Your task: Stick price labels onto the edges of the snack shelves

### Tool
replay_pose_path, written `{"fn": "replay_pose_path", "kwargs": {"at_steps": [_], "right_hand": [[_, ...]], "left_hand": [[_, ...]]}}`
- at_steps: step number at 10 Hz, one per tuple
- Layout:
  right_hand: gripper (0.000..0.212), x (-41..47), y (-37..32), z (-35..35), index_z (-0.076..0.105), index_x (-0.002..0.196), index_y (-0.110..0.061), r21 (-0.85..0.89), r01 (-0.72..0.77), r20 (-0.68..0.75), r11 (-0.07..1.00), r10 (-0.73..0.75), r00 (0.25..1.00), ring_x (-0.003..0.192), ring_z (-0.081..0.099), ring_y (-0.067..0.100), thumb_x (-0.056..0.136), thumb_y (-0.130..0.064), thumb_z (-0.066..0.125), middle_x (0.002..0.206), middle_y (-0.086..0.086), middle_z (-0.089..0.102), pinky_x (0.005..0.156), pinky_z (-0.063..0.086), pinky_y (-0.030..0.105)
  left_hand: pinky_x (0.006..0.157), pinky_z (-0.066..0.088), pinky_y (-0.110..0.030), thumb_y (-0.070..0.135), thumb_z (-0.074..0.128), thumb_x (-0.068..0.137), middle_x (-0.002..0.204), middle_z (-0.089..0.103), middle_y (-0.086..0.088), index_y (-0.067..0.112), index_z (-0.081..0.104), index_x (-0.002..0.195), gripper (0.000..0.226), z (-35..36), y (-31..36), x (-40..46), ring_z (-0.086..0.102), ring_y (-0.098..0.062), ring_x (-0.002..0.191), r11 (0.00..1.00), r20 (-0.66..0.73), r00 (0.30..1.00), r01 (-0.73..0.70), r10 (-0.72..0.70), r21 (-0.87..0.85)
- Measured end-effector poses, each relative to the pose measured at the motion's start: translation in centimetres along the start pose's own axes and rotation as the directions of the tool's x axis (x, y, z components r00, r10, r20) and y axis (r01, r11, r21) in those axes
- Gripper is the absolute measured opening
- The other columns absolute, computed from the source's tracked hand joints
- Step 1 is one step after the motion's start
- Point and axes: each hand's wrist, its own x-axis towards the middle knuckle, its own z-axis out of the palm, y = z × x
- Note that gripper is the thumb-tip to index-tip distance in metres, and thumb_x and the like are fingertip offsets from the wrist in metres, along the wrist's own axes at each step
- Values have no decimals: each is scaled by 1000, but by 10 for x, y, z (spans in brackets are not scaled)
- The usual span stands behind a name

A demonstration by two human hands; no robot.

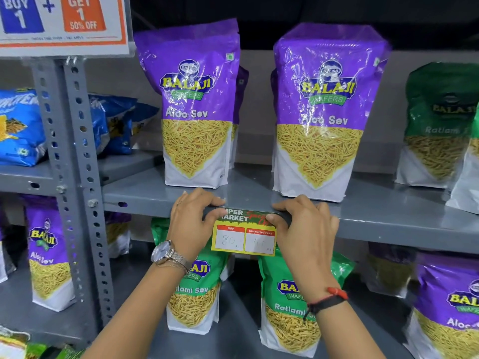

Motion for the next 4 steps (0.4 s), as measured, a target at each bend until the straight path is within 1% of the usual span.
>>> {"fn": "replay_pose_path", "kwargs": {"at_steps": [1,2,3,4], "right_hand": [[12,3,1,1,67,92,-21,19,-21,-11,1000,21,1000,79,32,19,81,-24,65,91,2,65,60,6,31],[15,3,1,-4,66,96,-22,18,-6,61,1000,5,998,86,39,23,81,-25,65,97,1,65,61,7,30],[26,3,8,-19,61,108,-25,83,65,64,994,-70,995,100,44,26,82,-29,63,111,-2,64,73,18,30],[31,5,9,-72,59,106,-30,459,153,-145,875,-95,985,89,53,7,76,-37,58,100,-19,62,78,36,13]], "left_hand": [[80,44,-46,23,57,69,75,61,-7,8,66,79,20,0,3,1,58,-34,79,1000,12,1000,3,-3,17],[77,43,-40,22,58,72,81,66,-14,9,65,80,17,-4,5,0,59,-36,82,999,48,999,-27,25,43],[85,41,-42,33,44,75,99,66,-12,14,60,95,32,-12,6,3,59,-34,95,983,120,988,-113,96,147],[111,18,-44,46,19,75,139,43,-8,19,40,122,58,-16,15,10,36,-27,130,930,194,970,-202,146,307]]}}
